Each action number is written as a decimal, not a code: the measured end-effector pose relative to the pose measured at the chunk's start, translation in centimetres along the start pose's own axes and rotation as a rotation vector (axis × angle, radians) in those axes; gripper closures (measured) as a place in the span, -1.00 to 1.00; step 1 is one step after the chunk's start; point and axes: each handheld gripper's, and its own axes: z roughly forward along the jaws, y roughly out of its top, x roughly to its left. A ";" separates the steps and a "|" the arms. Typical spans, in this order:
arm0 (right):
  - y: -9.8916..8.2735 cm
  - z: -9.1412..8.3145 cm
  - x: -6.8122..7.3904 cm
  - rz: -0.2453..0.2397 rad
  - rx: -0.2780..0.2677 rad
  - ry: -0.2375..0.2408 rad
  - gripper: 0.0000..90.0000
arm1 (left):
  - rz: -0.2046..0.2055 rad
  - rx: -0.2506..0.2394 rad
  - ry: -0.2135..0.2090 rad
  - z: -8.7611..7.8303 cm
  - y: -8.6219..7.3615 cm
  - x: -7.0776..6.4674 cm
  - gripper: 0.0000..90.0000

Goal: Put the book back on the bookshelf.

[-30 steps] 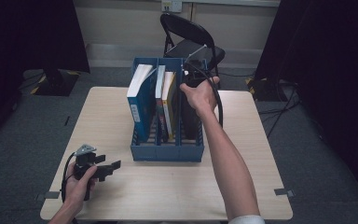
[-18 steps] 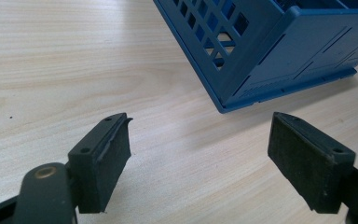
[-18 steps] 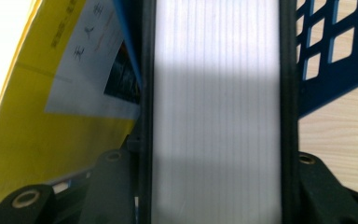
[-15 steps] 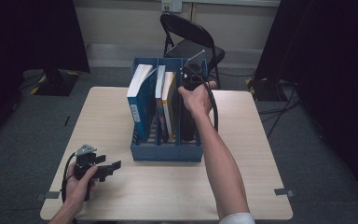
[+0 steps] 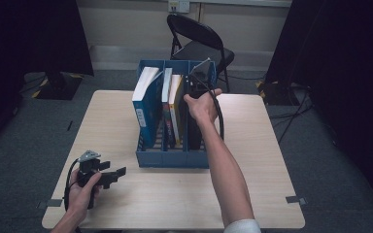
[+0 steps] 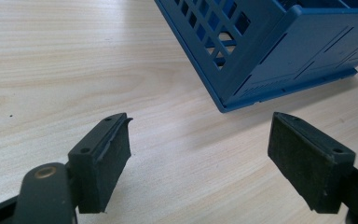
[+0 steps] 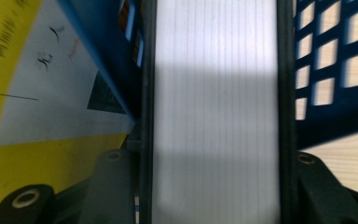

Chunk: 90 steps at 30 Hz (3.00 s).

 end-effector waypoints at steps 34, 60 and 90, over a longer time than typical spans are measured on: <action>-8.4 -0.2 -2.4 -0.197 -0.231 0.197 -0.15 | 0.009 0.003 0.008 0.0 0.0 -0.3 -0.54; -11.0 3.7 -2.2 -0.201 -0.395 0.222 -0.10 | 0.013 0.007 0.004 -0.1 0.0 -0.2 -0.54; -13.2 4.5 -4.7 -0.288 -0.458 0.345 0.21 | 0.005 -0.002 0.013 -0.1 0.0 -0.1 -0.54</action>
